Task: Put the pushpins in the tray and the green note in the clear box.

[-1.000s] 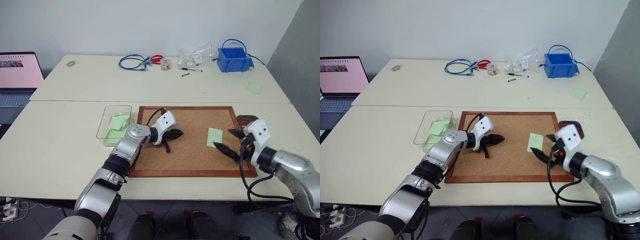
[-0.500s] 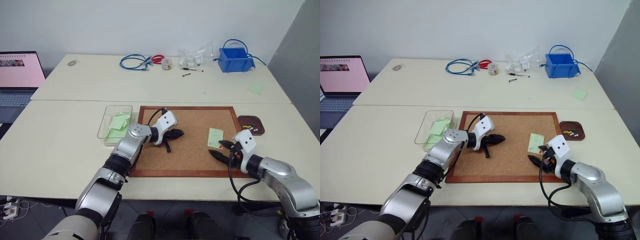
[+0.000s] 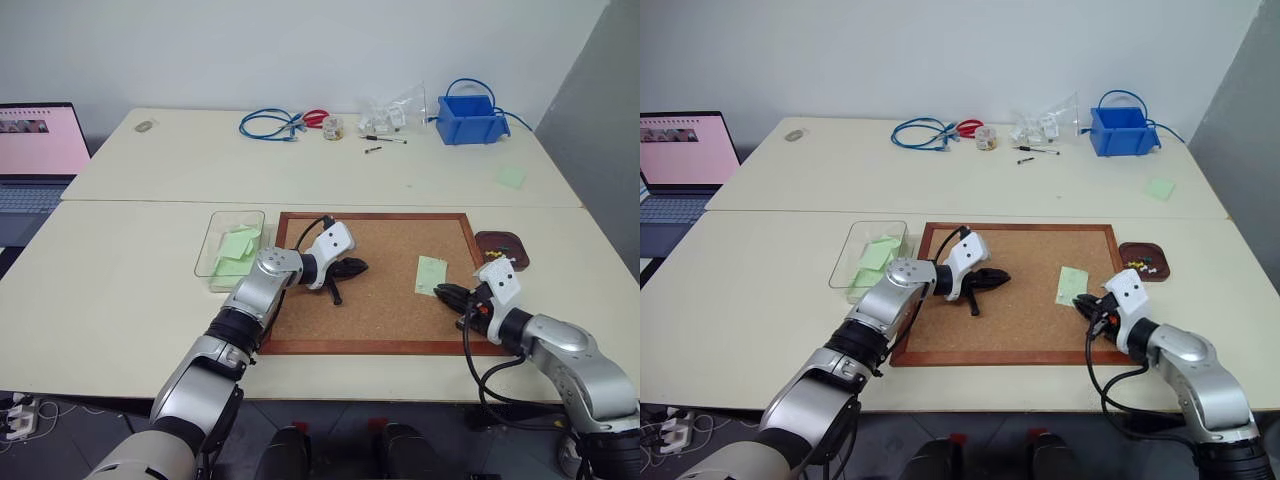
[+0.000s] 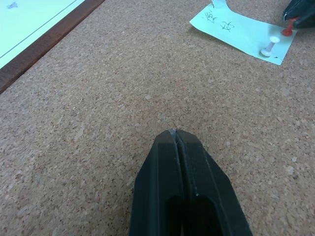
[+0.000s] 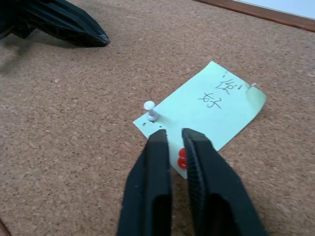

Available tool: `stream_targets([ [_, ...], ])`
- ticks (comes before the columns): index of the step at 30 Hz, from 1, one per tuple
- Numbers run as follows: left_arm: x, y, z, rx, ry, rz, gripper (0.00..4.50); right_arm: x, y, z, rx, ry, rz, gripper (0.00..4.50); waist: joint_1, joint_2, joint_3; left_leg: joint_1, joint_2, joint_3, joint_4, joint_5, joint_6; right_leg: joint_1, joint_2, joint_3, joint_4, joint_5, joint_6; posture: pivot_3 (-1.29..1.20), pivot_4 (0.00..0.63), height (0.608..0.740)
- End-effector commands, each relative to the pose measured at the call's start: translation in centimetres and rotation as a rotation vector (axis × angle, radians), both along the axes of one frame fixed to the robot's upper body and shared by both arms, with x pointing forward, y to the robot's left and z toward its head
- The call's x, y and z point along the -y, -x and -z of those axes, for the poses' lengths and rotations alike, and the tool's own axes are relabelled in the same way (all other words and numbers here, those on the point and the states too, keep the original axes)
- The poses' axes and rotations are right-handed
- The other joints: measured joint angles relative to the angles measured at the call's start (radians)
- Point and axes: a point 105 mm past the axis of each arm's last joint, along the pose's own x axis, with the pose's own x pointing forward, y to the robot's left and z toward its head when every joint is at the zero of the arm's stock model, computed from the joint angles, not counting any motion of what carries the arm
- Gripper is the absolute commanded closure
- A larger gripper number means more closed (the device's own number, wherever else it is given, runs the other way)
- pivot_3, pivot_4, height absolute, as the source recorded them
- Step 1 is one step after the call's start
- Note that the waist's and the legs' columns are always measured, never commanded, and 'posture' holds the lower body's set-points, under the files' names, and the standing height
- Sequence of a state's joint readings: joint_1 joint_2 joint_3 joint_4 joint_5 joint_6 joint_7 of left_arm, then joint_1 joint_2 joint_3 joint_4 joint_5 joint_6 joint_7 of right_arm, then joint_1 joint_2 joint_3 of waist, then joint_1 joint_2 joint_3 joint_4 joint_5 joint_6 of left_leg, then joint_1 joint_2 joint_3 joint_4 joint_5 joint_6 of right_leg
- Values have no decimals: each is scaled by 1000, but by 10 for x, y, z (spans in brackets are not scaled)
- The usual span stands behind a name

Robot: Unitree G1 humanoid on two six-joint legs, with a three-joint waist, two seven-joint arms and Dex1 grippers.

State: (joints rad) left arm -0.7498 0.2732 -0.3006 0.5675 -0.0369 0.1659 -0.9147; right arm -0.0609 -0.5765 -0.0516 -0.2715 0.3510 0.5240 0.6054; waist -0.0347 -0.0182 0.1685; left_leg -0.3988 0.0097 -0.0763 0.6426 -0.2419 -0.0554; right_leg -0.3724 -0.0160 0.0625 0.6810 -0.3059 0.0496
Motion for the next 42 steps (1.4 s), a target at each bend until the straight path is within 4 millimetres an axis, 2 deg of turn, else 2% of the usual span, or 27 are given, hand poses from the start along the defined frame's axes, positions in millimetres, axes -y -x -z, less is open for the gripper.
stream_targets([
  [1,-6,3,13,-31,-45,-11,4500,4,0,1,3,12,16,4480,0,0,0,0,0,0,0,0,0,0,0,0,0,0,0,0,150,740],
  [8,-6,2,13,-28,-45,-13,4500,3,-1,1,7,12,20,4480,0,0,0,0,0,0,0,0,0,0,0,0,0,0,0,0,150,740],
  [11,-7,2,13,-28,-45,-14,4500,4,-2,0,16,15,24,4076,0,0,0,0,0,0,0,0,0,0,0,0,0,0,0,0,150,740],
  [15,-7,2,13,-28,-46,-15,4500,5,-3,1,17,22,30,3313,0,0,0,0,0,0,0,0,0,0,0,0,0,0,0,0,150,740],
  [24,-7,1,11,-25,-45,-17,4500,4,-4,2,12,17,27,3313,0,0,0,0,0,0,0,0,0,0,0,0,0,0,0,0,150,740],
  [27,-8,1,11,-24,-46,-16,4500,3,-4,1,14,3,20,3740,0,0,0,0,0,0,0,0,0,0,0,0,0,0,0,0,150,740],
  [30,-8,1,11,-24,-46,-17,4500,2,-4,0,16,2,18,4446,0,0,0,0,0,0,0,0,0,0,0,0,0,0,0,0,150,740],
  [38,-7,1,11,-22,-44,-17,4500,3,-2,-10,44,-12,10,4446,0,0,0,0,0,0,0,0,0,0,0,0,0,0,0,0,150,740],
  [42,-7,1,11,-23,-45,-16,4500,0,0,-26,83,-30,-4,4446,0,0,0,0,0,0,0,0,0,0,0,0,0,0,0,0,150,740],
])
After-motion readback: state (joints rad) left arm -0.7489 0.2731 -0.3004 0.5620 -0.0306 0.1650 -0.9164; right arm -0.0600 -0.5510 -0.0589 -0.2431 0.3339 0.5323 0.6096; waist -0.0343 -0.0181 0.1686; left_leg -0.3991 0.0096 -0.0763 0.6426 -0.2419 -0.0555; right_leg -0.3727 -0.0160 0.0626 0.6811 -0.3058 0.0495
